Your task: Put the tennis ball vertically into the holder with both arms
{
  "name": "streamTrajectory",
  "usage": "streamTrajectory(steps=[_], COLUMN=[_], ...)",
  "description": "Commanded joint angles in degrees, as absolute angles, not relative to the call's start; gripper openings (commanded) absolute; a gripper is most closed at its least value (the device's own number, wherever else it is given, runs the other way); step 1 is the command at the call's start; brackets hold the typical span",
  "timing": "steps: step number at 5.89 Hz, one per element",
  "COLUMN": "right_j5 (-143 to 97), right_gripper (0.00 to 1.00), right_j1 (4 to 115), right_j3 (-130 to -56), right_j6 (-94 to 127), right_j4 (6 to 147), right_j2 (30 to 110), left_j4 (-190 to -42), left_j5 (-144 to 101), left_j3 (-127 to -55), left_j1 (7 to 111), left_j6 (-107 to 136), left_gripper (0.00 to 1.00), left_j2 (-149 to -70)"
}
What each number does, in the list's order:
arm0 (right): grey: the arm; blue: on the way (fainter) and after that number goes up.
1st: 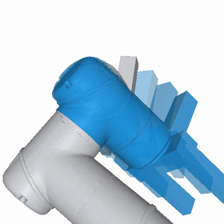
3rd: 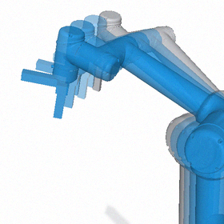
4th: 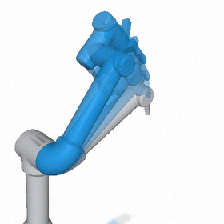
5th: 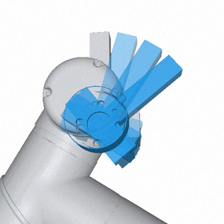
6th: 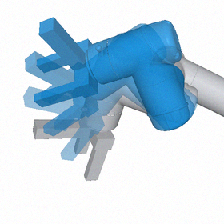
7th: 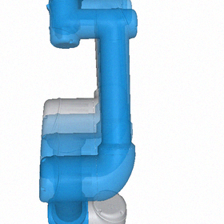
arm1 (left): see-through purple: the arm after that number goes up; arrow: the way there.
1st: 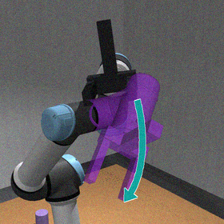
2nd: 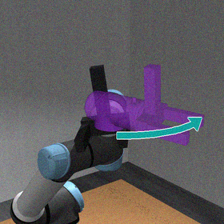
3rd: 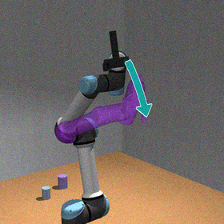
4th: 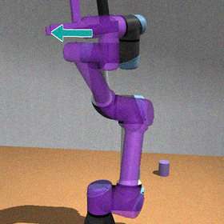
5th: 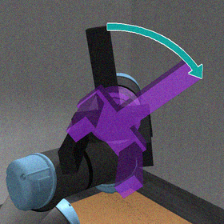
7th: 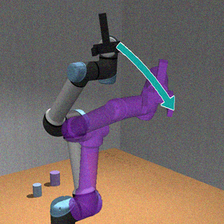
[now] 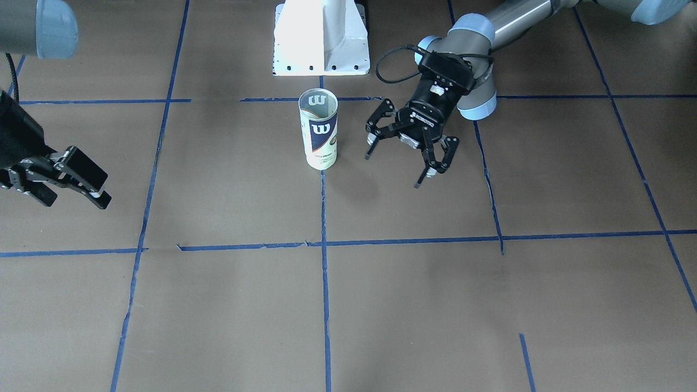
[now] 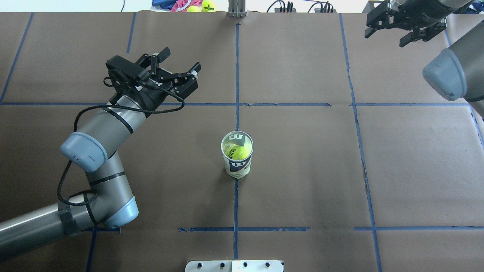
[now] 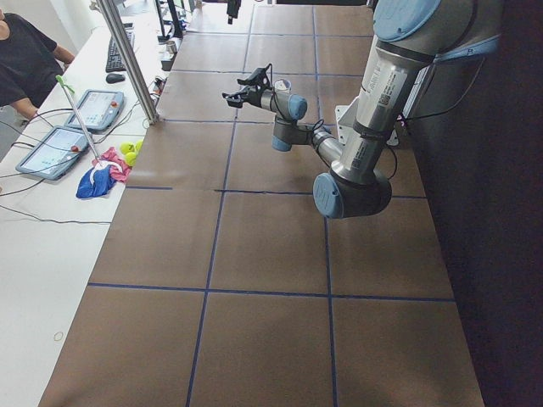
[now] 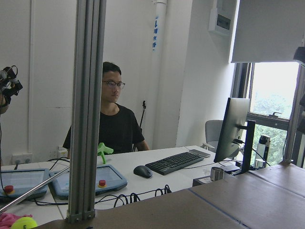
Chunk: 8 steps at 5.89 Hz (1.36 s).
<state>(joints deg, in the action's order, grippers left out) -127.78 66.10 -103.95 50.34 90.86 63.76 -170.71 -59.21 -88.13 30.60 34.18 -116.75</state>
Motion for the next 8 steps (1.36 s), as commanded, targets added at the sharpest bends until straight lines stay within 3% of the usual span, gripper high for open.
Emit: streamTrajectory(steps=[1, 5, 8], right_j5=[-127.88, -132.63, -132.63], right_gripper=[0.99, 0.99, 0.99], right_j1=[68.8, 75.3, 80.4], right_j3=[-101.61, -100.72, -97.93], right_j6=[38.64, 18.59, 7.96], right_j4=[90.79, 89.74, 89.74], right_j2=[67.31, 78.02, 80.5], left_j4=[-161.76, -140.18, -125.91], left_j5=[-64.29, -101.83, -116.98], left_j3=[-87.8, -87.72, -88.15], left_j1=[36.01, 55.66, 65.72], left_j6=[35.16, 36.13, 23.62], left_gripper=[1.0, 1.0, 1.0], left_j2=[-114.18, -109.25, -107.68])
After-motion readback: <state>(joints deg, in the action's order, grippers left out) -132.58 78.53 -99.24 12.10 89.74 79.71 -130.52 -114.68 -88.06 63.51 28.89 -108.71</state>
